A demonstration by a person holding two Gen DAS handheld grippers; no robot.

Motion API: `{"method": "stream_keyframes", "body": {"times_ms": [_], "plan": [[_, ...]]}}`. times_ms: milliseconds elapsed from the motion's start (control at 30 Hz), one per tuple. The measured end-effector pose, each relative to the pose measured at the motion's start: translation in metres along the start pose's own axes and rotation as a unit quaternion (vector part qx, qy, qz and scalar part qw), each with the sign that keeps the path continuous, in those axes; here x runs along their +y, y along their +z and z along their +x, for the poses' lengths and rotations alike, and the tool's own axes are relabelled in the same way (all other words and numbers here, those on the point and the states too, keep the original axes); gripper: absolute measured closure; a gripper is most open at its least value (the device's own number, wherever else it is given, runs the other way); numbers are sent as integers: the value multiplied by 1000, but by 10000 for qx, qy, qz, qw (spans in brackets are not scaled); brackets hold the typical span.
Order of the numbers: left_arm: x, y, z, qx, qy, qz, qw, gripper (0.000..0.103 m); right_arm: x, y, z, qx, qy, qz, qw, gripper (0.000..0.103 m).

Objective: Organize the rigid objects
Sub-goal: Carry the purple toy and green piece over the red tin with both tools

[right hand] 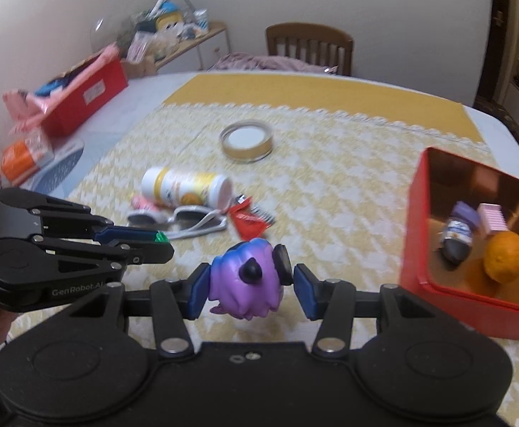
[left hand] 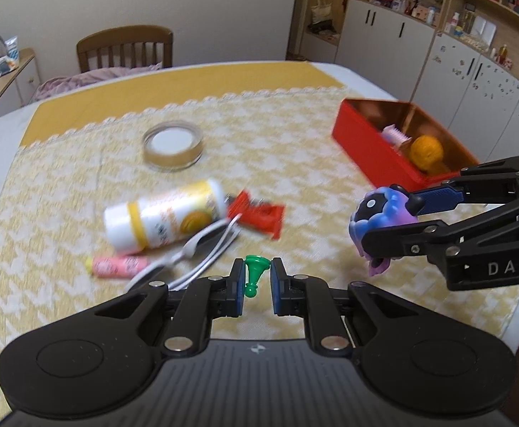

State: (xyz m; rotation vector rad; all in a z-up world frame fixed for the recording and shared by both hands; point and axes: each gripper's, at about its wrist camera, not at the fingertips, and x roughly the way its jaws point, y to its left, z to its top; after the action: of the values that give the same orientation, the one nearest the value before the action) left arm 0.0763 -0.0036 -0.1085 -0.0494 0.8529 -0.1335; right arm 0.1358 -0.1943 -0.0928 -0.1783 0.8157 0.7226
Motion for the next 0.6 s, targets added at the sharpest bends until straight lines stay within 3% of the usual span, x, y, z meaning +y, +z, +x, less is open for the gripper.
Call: {"method": "stream_keyframes", "body": {"times_ms": [600], "plan": [[-80, 84, 20, -273, -441, 614, 9968, 89, -115, 9, -54, -638, -818, 748, 9918, 53]]}}
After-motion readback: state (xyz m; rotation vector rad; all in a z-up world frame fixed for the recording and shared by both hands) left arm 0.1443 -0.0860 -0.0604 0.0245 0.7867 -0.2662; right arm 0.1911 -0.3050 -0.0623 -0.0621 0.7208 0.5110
